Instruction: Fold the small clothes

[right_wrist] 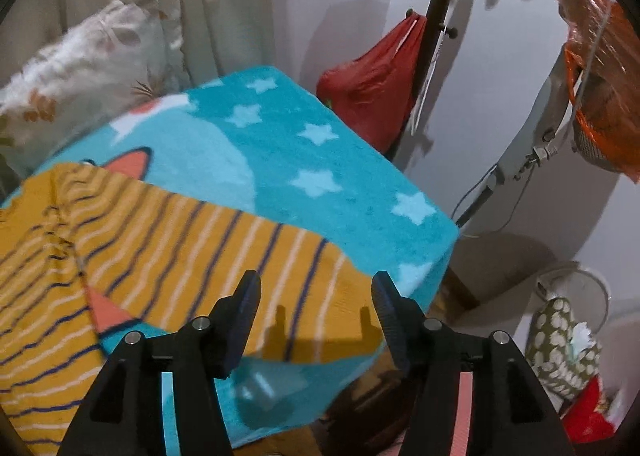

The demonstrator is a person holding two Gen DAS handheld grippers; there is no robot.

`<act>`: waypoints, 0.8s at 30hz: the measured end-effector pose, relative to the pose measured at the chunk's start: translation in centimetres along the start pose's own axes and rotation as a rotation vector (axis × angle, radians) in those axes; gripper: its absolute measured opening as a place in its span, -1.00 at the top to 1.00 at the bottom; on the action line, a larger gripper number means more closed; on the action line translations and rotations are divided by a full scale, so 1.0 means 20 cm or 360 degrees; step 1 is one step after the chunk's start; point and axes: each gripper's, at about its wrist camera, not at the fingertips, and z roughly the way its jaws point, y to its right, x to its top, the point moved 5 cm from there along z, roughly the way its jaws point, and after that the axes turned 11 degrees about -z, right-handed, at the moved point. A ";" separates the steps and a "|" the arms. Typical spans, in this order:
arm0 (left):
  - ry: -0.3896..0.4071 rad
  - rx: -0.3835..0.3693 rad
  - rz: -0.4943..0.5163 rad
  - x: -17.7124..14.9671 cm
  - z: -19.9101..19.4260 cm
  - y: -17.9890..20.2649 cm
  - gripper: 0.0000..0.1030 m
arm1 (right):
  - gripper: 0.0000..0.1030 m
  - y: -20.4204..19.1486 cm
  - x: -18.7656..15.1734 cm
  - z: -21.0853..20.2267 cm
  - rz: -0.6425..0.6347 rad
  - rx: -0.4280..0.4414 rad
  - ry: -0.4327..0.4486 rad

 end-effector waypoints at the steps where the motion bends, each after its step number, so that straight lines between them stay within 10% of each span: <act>1: -0.0011 0.0001 -0.0004 0.02 0.03 -0.02 -0.31 | -0.20 -0.04 -0.02 -0.03 -0.0003 0.0018 0.0006; 17: -0.0259 -0.0197 0.0264 0.31 0.53 -0.15 -0.29 | -0.21 -1.11 -0.13 -0.27 -0.0286 0.0183 -0.0025; 19: -0.0251 -0.0199 0.0392 0.28 0.51 -0.12 0.74 | -0.21 -1.22 -0.14 -0.28 -0.0322 0.0192 -0.0037; 24: -0.0167 -0.0069 0.0465 0.39 0.47 -0.18 0.92 | -0.21 -1.45 -0.15 -0.31 -0.0383 0.0247 -0.0048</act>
